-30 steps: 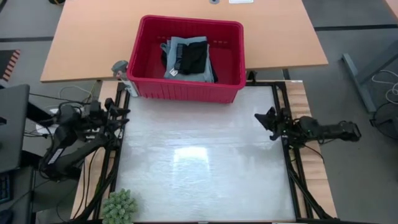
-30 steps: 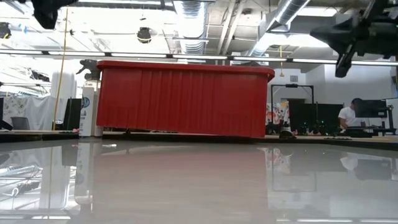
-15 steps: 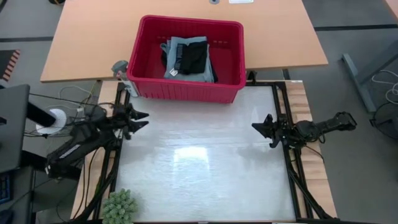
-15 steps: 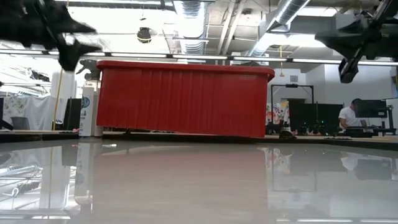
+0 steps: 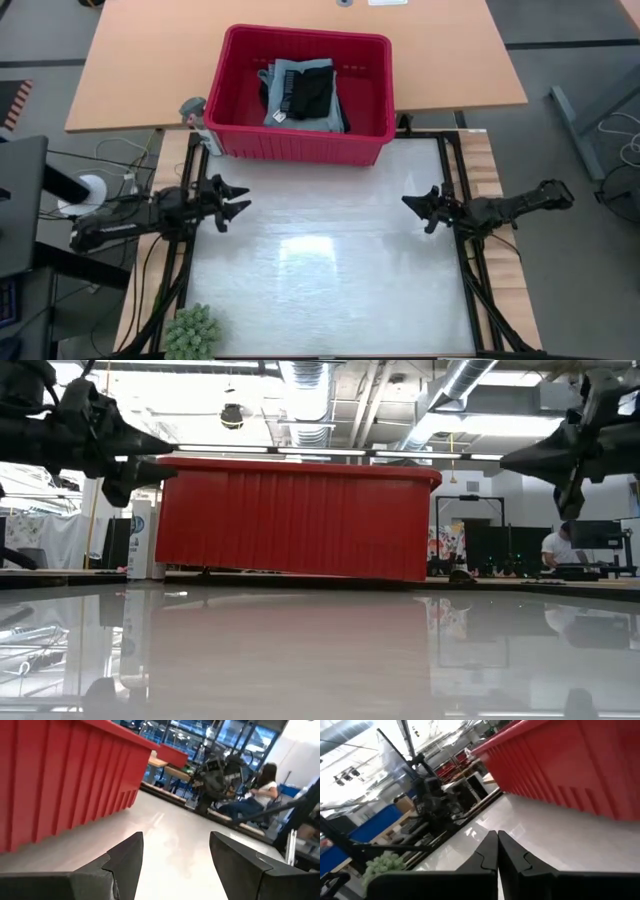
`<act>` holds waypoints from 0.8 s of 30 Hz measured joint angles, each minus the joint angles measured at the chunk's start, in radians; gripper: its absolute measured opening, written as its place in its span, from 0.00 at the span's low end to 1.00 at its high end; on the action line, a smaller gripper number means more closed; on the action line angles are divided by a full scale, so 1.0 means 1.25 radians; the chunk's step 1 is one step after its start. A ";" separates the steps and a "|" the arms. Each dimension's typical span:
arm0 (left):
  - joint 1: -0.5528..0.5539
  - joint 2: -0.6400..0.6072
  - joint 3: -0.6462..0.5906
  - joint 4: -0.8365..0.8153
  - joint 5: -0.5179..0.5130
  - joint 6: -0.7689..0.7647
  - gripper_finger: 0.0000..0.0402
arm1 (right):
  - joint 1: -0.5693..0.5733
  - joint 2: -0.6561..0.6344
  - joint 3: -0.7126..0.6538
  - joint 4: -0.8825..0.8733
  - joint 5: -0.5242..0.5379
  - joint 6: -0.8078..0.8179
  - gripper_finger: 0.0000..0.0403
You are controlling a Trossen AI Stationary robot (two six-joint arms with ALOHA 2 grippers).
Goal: Fold Laundry from Bin
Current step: Return to Home Position
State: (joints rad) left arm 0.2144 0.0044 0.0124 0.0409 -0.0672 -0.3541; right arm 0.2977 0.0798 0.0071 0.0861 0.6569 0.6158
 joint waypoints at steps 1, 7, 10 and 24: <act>-0.019 0.001 0.000 -0.003 -0.019 0.009 0.54 | 0.000 0.004 0.000 0.000 0.007 0.007 0.07; -0.082 0.001 0.000 -0.003 -0.054 0.056 0.54 | 0.000 0.026 -0.001 0.001 0.014 0.035 0.07; -0.087 0.001 0.000 -0.009 -0.012 0.036 0.54 | 0.000 0.027 -0.001 0.001 0.003 0.027 0.07; -0.086 0.001 0.000 -0.019 0.036 0.034 0.54 | 0.000 0.027 -0.001 0.002 0.000 0.025 0.07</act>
State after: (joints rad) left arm 0.1066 0.0059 0.0124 0.0177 -0.0223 -0.3111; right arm 0.2977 0.1131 0.0055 0.0879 0.6567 0.6472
